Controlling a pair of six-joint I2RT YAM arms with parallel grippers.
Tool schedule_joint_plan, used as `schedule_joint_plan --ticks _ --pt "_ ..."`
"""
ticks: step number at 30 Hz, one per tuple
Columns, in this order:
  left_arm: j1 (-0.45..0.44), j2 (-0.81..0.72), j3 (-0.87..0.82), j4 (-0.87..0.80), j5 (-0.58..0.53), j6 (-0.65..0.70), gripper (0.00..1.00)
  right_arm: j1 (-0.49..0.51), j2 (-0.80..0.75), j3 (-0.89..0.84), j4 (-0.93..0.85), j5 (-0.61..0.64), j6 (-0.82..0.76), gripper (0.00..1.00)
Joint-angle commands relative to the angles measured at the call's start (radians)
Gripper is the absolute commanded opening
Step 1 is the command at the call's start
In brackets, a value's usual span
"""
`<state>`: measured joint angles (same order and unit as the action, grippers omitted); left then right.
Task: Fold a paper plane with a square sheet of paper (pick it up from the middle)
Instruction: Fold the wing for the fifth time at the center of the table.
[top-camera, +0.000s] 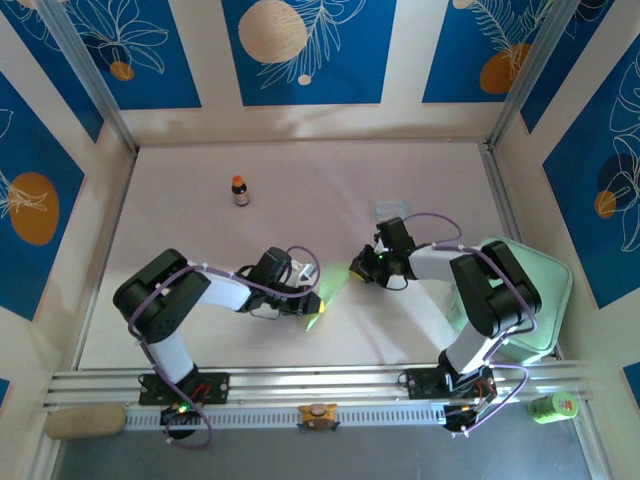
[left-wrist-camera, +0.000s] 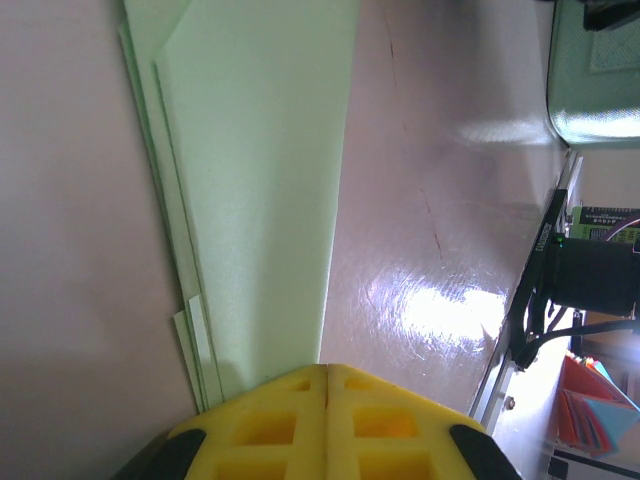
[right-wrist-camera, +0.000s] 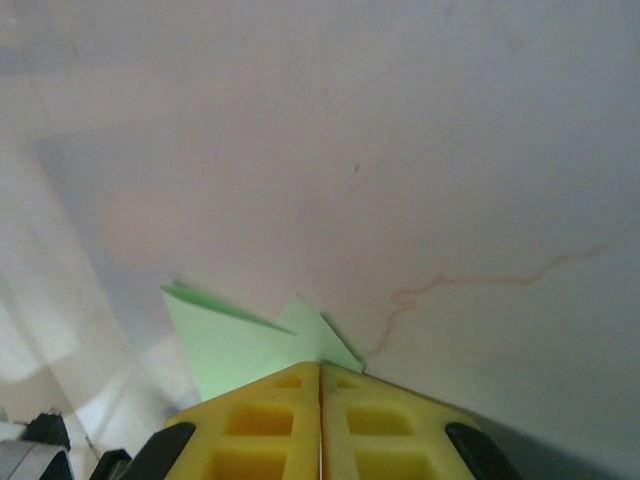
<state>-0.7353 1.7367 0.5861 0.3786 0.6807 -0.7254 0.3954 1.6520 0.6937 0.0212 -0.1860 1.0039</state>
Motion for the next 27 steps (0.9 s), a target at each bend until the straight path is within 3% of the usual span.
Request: schedule_joint_plan --ticks 1,9,18,27 --pt "-0.011 0.055 -0.037 -0.121 -0.016 0.009 0.0 -0.032 -0.039 0.031 -0.108 0.119 -0.052 0.07" --pt "-0.012 0.045 -0.041 -0.119 -0.02 0.007 0.0 0.036 -0.197 0.024 -0.107 0.089 -0.089 0.07" --pt "-0.013 0.041 -0.04 -0.114 -0.019 0.004 0.0 0.229 -0.05 0.019 0.007 0.049 -0.028 0.05" --pt "-0.013 -0.042 -0.045 -0.121 0.002 -0.012 0.0 0.18 0.031 -0.066 0.036 0.062 -0.015 0.02"
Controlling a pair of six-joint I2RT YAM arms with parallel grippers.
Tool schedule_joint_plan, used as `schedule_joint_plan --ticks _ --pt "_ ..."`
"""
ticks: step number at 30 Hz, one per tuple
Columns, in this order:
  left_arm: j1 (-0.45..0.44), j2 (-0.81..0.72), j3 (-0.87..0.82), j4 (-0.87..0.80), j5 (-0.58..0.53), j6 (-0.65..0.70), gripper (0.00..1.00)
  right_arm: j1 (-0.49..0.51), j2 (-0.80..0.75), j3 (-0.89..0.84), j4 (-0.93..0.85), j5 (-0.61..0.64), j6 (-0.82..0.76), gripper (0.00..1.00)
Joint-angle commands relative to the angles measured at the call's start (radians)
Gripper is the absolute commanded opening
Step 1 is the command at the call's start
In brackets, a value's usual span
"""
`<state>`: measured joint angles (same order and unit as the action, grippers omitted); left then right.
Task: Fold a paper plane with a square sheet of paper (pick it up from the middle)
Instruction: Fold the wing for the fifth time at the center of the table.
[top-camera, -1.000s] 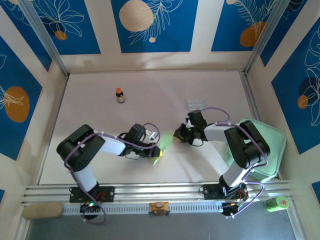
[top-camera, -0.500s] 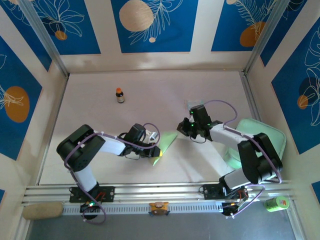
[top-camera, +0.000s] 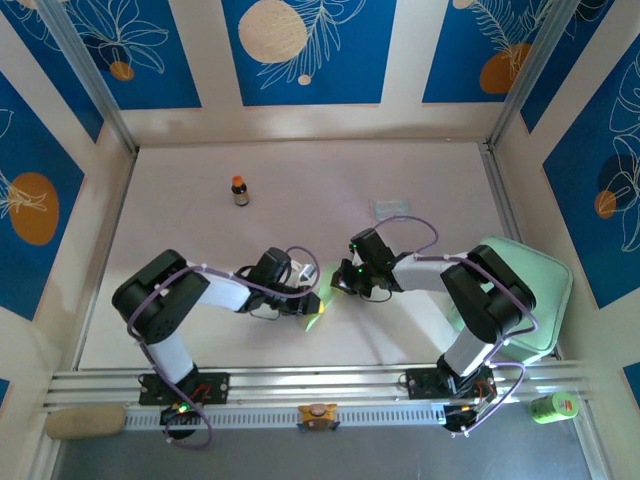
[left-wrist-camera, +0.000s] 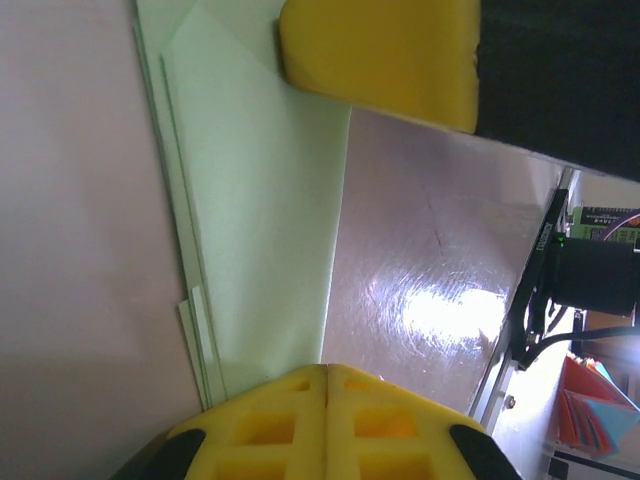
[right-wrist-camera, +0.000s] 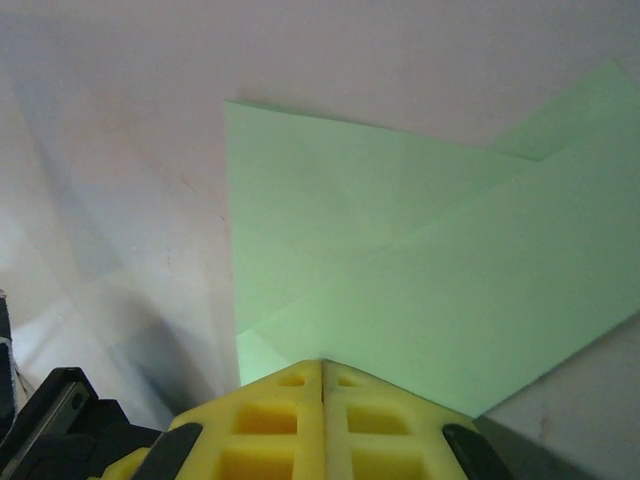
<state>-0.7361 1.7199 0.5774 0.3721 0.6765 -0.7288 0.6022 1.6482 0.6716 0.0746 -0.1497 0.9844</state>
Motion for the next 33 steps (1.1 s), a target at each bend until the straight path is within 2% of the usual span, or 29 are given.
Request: schedule_joint_plan --ticks 1,7,11,18,20,27,30,33 --pt "-0.012 -0.039 -0.039 -0.13 0.006 -0.005 0.0 -0.032 0.041 -0.048 -0.013 0.019 -0.001 0.02" --pt "-0.013 -0.098 -0.071 -0.236 -0.008 0.016 0.0 -0.041 0.052 -0.05 -0.009 0.007 -0.009 0.02" --pt "-0.012 -0.138 -0.103 -0.242 -0.035 0.005 0.0 -0.04 0.054 -0.043 -0.01 0.0 -0.01 0.02" --pt "-0.013 -0.293 0.009 -0.362 -0.108 0.041 0.0 -0.032 0.066 -0.036 -0.016 -0.004 -0.007 0.02" --pt "-0.013 -0.281 0.038 -0.334 -0.08 0.036 0.0 -0.03 0.068 -0.036 -0.017 -0.005 -0.005 0.02" --pt "-0.033 -0.102 0.126 -0.263 0.06 0.035 0.01 -0.025 0.076 -0.033 -0.019 -0.005 -0.001 0.02" --pt "-0.036 -0.051 0.122 -0.291 0.046 0.047 0.01 -0.024 0.081 -0.03 -0.024 -0.007 -0.002 0.02" --pt "-0.036 -0.037 0.1 -0.382 -0.014 0.076 0.0 -0.024 0.082 -0.028 -0.035 -0.004 -0.003 0.02"
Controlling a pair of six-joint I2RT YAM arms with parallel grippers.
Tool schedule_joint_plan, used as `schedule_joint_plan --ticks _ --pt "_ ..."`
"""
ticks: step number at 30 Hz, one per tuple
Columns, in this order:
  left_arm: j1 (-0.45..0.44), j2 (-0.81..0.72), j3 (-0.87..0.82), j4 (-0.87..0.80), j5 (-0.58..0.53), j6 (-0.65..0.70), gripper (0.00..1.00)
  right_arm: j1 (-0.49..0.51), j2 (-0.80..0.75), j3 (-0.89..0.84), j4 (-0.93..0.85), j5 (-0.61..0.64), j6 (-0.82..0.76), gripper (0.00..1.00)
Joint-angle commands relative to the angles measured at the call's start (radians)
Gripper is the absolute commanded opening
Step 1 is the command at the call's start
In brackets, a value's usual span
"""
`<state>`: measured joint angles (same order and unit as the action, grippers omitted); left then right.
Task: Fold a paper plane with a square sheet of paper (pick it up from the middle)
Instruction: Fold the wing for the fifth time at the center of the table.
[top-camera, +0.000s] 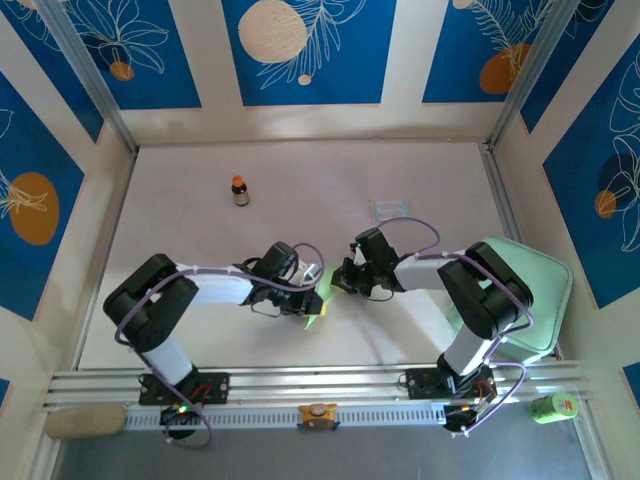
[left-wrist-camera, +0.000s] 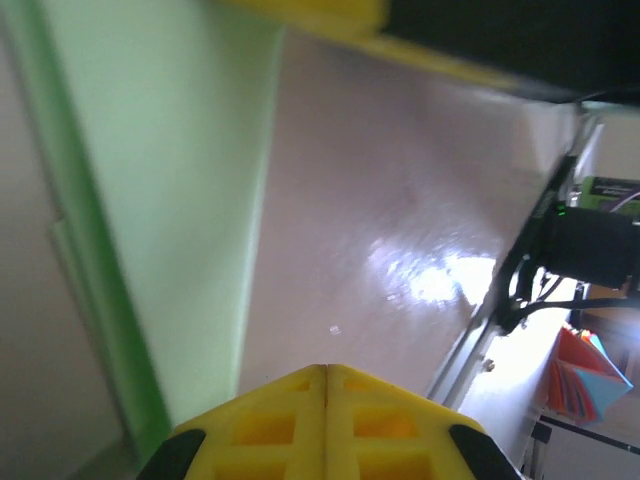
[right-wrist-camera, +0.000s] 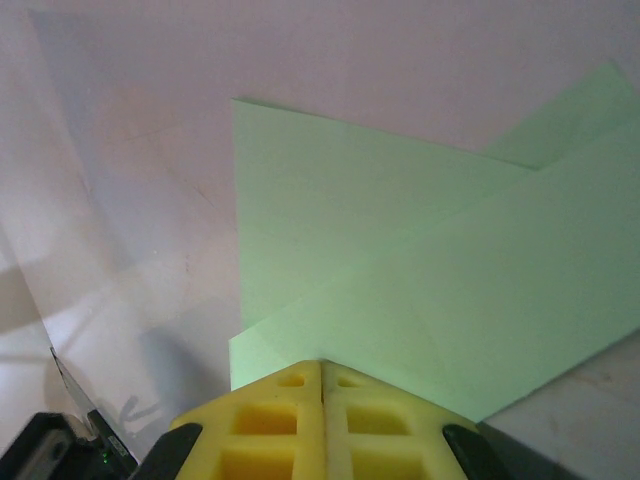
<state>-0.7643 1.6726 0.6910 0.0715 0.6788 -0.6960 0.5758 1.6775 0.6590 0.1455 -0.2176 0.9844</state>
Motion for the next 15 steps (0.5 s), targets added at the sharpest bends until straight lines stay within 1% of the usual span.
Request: schedule_joint_plan --ticks 1,10,15 --pt "-0.008 0.001 -0.034 -0.086 -0.027 0.043 0.0 0.002 0.053 -0.015 -0.109 0.063 -0.006 0.02" --pt "-0.008 -0.114 -0.213 -0.091 -0.079 -0.021 0.0 -0.005 0.051 -0.02 -0.125 0.067 -0.015 0.02" --pt "-0.009 -0.221 -0.254 -0.108 -0.099 -0.043 0.0 -0.004 0.052 -0.013 -0.124 0.062 -0.015 0.02"
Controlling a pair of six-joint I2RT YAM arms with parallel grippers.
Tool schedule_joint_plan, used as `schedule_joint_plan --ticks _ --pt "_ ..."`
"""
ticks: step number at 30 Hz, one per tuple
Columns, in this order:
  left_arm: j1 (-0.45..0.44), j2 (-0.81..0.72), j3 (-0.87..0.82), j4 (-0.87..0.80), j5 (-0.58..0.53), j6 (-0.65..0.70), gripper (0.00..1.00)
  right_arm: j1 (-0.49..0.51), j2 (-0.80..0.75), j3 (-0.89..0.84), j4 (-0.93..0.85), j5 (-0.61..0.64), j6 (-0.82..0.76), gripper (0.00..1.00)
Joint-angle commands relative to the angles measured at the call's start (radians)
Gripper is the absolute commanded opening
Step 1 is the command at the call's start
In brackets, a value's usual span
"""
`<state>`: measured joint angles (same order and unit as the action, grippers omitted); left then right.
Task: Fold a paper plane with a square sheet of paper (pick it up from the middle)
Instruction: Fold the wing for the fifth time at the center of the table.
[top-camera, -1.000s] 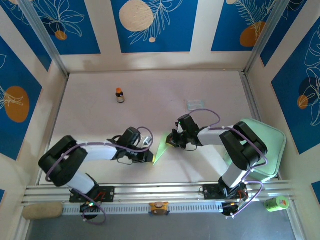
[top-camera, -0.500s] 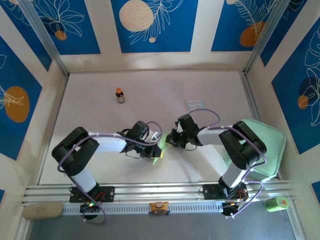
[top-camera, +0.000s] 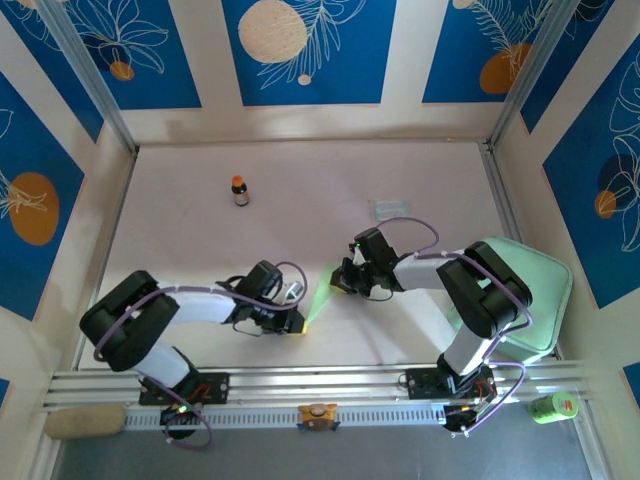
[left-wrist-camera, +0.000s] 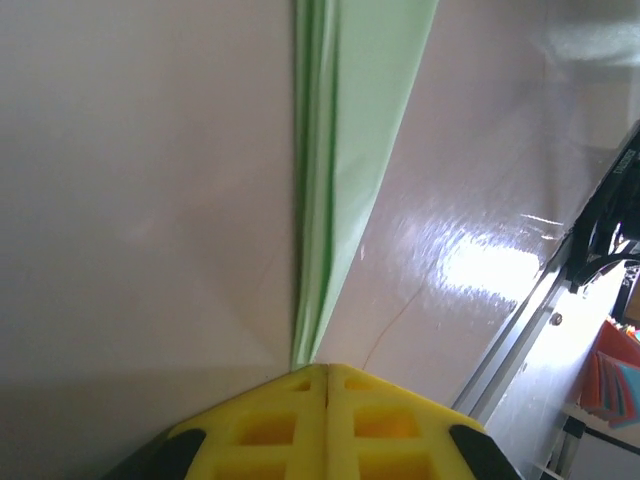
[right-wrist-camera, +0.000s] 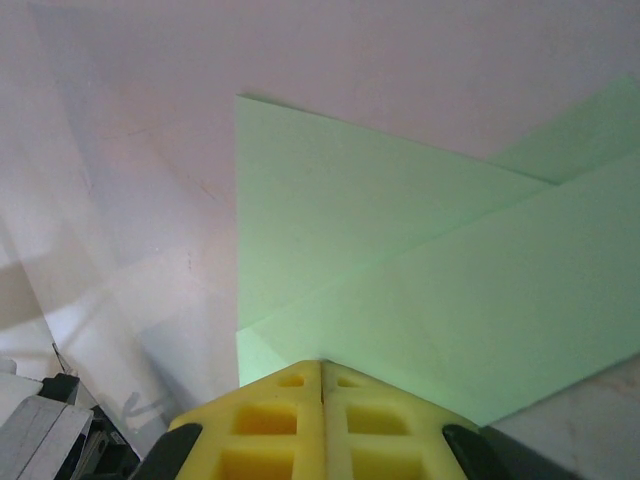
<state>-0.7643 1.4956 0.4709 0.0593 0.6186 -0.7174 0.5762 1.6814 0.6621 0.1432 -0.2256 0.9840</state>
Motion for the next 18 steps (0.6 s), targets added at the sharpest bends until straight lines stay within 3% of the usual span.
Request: schedule_joint_plan --ticks 1,7,15,18 --pt "-0.008 -0.074 -0.033 -0.092 -0.039 -0.023 0.0 -0.004 0.047 -0.015 -0.122 0.068 -0.015 0.02" --pt "0.001 -0.173 0.079 -0.164 -0.114 0.018 0.0 -0.003 0.042 -0.017 -0.118 0.063 -0.014 0.02" --pt "0.014 0.105 0.311 -0.064 -0.044 0.051 0.03 -0.003 0.036 -0.021 -0.11 0.05 -0.011 0.02" --pt "0.015 0.203 0.397 -0.107 -0.026 0.077 0.03 -0.009 0.028 -0.025 -0.087 0.026 -0.002 0.02"
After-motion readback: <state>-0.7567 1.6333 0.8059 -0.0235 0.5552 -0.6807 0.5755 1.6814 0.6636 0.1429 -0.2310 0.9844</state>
